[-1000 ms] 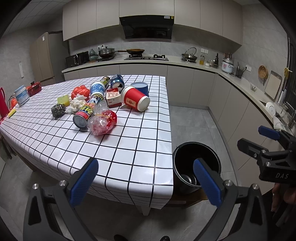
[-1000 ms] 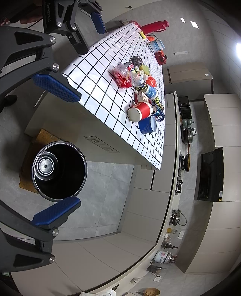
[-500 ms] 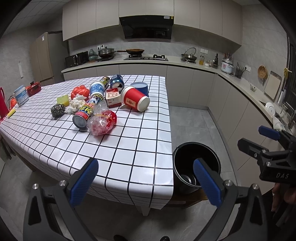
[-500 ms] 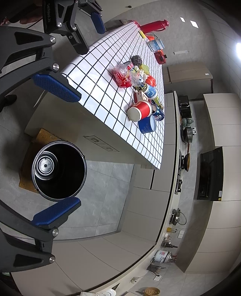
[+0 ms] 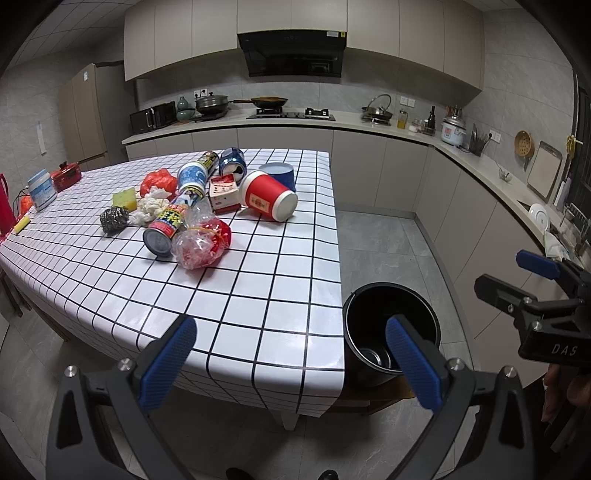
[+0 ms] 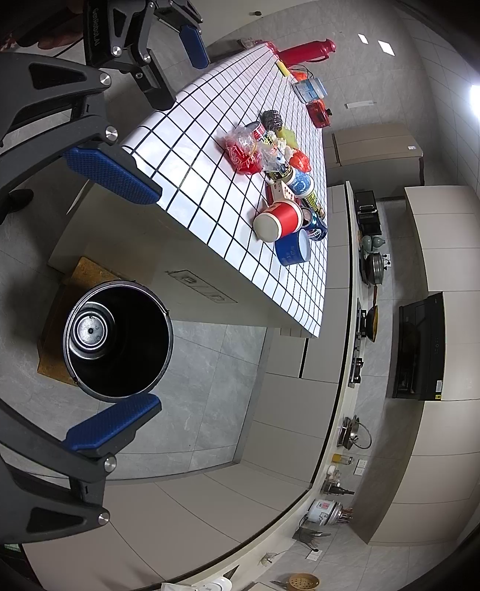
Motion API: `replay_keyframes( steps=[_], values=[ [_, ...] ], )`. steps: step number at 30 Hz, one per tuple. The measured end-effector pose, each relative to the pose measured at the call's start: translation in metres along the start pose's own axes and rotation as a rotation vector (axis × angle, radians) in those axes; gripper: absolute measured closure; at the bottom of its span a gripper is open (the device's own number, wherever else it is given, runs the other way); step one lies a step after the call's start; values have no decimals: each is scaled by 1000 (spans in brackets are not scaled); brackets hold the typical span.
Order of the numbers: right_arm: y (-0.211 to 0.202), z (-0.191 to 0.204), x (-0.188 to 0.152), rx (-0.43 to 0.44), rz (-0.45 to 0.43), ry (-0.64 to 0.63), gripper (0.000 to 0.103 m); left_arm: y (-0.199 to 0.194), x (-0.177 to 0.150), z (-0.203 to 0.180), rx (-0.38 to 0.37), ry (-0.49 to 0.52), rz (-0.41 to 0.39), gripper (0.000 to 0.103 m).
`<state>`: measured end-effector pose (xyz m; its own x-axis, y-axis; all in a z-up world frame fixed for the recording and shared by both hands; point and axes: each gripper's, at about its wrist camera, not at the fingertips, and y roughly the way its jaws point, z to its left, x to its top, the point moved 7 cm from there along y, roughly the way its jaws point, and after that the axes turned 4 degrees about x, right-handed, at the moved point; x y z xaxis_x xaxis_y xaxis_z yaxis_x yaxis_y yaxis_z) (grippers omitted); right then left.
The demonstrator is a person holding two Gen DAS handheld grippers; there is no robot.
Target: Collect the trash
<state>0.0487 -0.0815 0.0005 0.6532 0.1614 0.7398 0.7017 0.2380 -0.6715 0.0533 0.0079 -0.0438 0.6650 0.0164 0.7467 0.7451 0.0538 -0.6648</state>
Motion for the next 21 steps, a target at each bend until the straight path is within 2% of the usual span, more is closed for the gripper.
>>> replay_keyframes(
  steps=[21],
  values=[
    [4,-1,-1,-6,2,0,0,4,0,-5,-7,1,2,0]
  ],
)
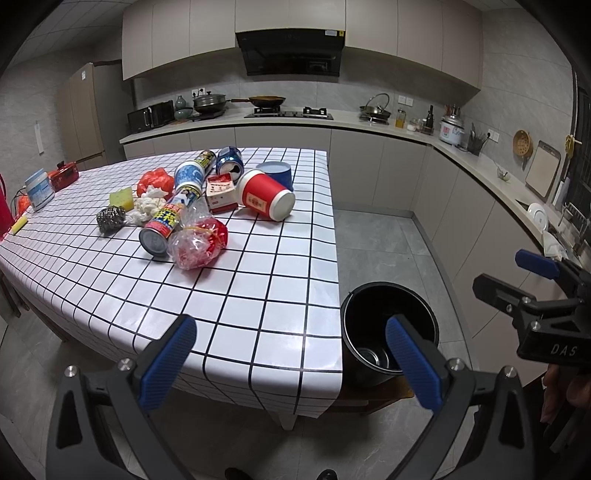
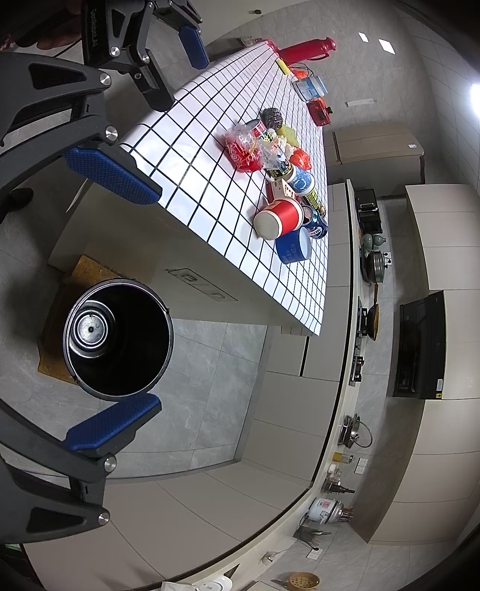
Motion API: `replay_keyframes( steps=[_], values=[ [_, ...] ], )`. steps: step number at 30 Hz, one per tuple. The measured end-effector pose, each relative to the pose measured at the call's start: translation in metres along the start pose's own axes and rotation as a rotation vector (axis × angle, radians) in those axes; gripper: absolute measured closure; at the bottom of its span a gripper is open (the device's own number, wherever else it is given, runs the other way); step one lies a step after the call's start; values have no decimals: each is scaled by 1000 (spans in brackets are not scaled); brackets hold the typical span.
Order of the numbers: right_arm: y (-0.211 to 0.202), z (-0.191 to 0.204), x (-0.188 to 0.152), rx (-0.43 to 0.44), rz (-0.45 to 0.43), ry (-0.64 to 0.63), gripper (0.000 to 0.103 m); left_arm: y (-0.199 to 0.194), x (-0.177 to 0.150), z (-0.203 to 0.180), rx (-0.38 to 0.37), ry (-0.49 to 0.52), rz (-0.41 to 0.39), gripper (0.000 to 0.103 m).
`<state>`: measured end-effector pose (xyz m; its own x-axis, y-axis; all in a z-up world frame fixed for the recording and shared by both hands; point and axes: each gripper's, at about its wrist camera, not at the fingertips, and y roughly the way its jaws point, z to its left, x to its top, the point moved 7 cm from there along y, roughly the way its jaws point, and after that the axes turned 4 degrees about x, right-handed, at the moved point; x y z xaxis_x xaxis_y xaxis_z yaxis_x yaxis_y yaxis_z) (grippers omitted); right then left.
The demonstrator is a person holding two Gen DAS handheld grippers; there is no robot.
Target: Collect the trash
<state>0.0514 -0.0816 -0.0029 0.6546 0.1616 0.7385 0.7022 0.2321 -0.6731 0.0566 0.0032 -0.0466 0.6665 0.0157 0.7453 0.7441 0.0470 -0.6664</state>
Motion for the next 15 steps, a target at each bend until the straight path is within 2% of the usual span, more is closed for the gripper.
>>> replay_keyframes(
  steps=[15],
  values=[
    [1,1,0,-3,2,-3,0,0,0,0,0,0,1,0]
  ],
)
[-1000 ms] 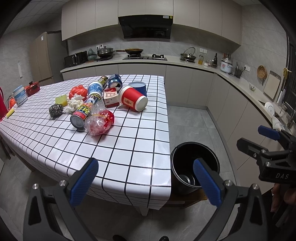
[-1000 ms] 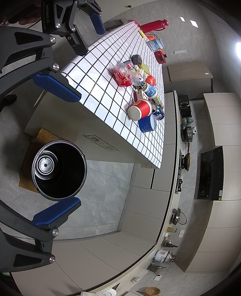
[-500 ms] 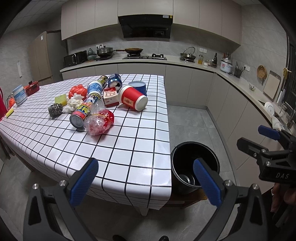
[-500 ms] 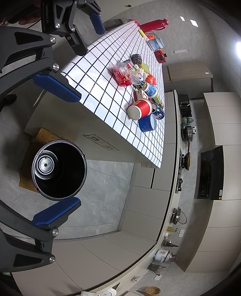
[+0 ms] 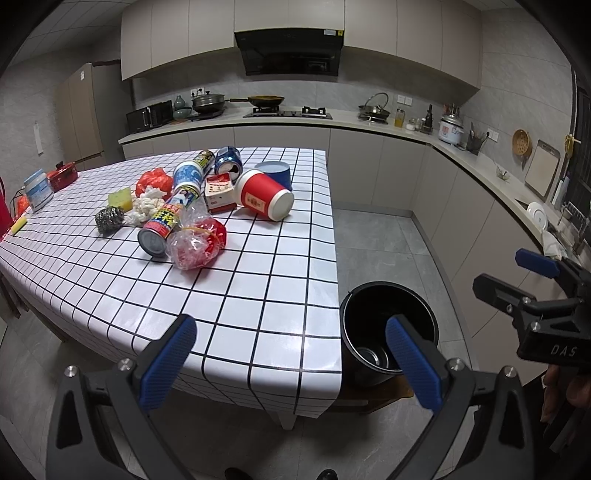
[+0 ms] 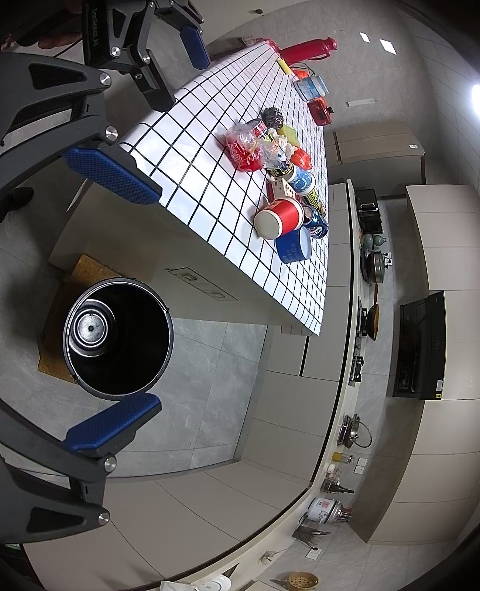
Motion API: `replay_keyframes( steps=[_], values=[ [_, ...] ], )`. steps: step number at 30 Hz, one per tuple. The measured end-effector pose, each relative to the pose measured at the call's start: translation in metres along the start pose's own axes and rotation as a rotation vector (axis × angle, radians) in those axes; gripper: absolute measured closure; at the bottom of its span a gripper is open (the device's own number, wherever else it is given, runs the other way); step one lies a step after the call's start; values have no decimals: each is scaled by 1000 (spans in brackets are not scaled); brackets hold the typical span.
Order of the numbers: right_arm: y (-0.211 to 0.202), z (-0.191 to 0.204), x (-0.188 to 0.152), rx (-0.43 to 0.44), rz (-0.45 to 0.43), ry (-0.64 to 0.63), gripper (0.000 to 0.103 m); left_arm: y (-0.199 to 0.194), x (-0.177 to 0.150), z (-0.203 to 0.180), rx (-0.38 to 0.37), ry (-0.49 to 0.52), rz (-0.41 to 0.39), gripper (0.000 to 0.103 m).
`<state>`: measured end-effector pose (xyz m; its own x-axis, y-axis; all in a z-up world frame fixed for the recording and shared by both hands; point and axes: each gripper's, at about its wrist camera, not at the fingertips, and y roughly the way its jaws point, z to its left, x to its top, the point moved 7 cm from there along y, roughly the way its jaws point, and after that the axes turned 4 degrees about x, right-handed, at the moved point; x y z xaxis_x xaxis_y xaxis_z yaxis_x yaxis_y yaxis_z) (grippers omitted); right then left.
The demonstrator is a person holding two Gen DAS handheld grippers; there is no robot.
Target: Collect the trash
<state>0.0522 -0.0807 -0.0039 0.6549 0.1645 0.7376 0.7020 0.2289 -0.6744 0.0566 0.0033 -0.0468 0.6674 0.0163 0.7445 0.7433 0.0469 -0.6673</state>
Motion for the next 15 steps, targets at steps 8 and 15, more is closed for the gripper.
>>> replay_keyframes(
  steps=[8,15],
  values=[
    [0,0,0,5,1,2,0,1,1,2,3,-2,2,0],
    [10,4,2,20,18,6,0,6,3,21,27,-26,13,0]
  ],
)
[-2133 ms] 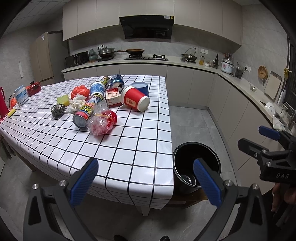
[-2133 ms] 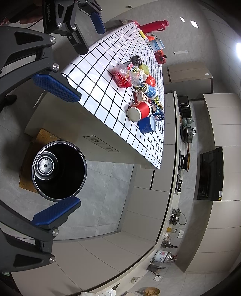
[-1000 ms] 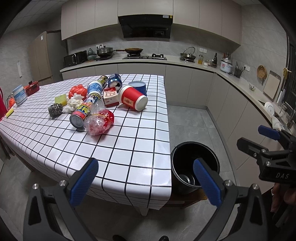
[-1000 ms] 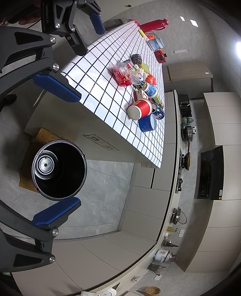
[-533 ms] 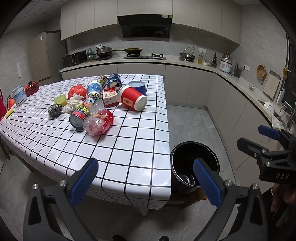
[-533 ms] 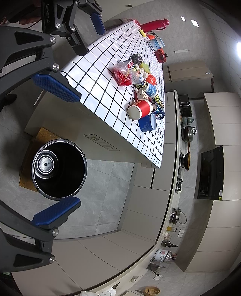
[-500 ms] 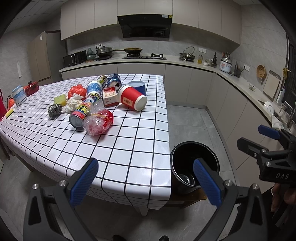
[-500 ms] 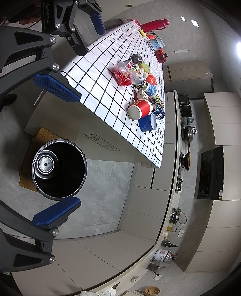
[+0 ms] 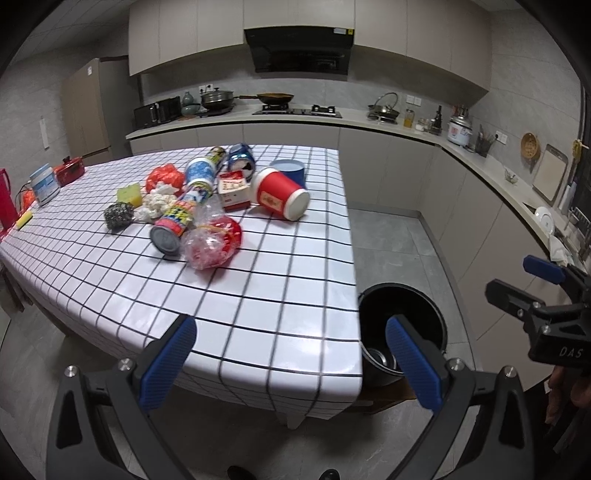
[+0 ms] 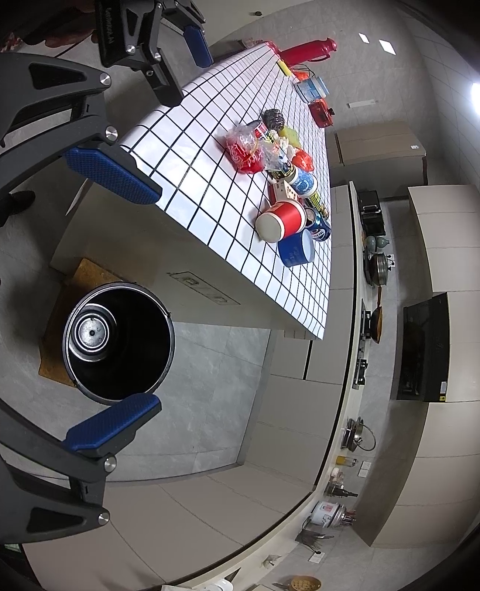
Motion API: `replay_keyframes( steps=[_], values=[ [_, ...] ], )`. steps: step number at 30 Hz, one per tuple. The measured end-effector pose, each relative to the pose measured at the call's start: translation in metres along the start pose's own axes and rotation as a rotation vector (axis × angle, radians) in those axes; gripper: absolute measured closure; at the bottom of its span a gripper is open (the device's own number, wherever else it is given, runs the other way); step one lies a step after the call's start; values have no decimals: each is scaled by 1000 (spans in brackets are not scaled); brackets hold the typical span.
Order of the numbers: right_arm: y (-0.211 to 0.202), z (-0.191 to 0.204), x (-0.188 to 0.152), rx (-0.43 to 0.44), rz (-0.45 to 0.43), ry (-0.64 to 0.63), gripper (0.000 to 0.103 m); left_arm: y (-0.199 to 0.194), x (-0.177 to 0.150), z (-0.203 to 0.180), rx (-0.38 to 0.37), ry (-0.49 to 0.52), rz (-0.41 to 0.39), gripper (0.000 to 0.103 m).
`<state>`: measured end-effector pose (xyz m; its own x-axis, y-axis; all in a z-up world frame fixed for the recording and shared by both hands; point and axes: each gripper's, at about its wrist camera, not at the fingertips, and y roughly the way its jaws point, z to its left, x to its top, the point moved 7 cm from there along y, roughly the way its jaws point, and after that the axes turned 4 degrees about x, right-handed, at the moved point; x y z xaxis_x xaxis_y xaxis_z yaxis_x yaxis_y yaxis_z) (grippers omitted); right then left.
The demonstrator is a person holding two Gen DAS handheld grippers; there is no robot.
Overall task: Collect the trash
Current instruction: 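Grasp the steel wool scrubber with the left tool while the right tool grasps the red paper cup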
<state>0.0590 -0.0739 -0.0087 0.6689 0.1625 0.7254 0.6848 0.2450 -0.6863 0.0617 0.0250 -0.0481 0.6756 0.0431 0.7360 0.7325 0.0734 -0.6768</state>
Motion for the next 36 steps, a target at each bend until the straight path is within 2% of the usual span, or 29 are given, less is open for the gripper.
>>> replay_keyframes(
  steps=[11,21,26,36],
  values=[
    [36,37,20,58,35,15,0,20,7,74,74,-68,21,0],
    [76,76,61,79,26,43,0,48,20,144,28,-153,38,0],
    [101,86,87,83,19,63,0,67,31,175,56,-153,37,0],
    [159,108,124,61,29,65,0,115,51,232,53,-174,64,1]
  ],
)
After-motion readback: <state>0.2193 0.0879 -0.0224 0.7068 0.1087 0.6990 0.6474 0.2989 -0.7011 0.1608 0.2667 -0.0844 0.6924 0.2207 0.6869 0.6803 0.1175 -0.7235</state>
